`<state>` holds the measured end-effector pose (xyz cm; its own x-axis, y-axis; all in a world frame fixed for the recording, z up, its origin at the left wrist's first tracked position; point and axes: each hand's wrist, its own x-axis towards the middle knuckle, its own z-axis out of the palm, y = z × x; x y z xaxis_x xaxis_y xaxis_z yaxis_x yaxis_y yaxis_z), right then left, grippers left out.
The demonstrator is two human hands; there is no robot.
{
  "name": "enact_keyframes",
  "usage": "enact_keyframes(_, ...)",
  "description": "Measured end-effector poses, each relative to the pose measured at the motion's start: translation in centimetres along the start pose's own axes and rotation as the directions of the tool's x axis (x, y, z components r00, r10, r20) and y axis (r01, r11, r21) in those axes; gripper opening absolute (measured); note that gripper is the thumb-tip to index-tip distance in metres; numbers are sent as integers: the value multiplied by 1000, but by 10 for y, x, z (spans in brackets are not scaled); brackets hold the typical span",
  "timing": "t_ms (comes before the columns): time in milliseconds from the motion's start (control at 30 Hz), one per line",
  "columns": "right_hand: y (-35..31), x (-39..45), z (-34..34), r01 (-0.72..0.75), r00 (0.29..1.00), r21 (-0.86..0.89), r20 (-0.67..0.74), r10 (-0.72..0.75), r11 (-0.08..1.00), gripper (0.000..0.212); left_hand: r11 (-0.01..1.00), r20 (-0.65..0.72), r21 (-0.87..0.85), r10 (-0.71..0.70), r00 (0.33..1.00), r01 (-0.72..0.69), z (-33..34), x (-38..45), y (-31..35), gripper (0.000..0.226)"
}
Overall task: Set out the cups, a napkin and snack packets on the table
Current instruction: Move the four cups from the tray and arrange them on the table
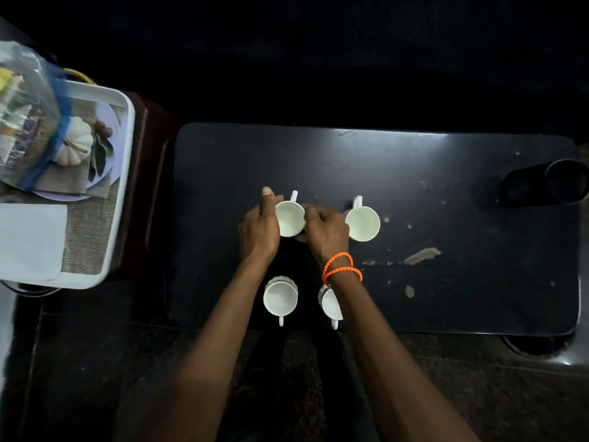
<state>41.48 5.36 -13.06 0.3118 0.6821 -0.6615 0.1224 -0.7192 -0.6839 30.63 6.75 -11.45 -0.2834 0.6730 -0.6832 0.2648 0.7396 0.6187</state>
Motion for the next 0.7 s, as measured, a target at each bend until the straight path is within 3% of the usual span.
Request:
enact_keyframes(167,4,-3,6,-53,999,65,12,53,996,26,988,56,145,50,997,-58,-7,12,-7,49)
enact_keyframes(267,6,-7,-11,81,986,-37,-142,-85,996,31,948,94,261,165,982,-184,-7,13,-18,43)
enact_keyframes(333,11,-8,-32,268,873,-207,-360,-328,941,27,906,113,333,237,965,-261,-5,10,-22,65)
enact_keyframes(400,18,-5,-54,256,770,-425,-453,-449,868,36,844,145,413,309,940,-342,-2,6,-25,84)
enact_keyframes(467,26,4,-66,104,831,-522,-422,-362,847,65,769,188,496,359,914,-404,1,5,-26,93)
enact_keyframes(533,35,11,-69,47,920,-489,-319,-229,871,86,716,190,556,385,903,-422,4,5,-26,91)
enact_keyframes(600,42,15,-68,69,950,-437,-247,-193,897,89,696,158,576,420,893,-429,4,6,-26,83)
enact_keyframes(700,48,16,-66,103,931,-434,-276,-241,895,75,698,109,572,457,883,-432,3,7,-24,76)
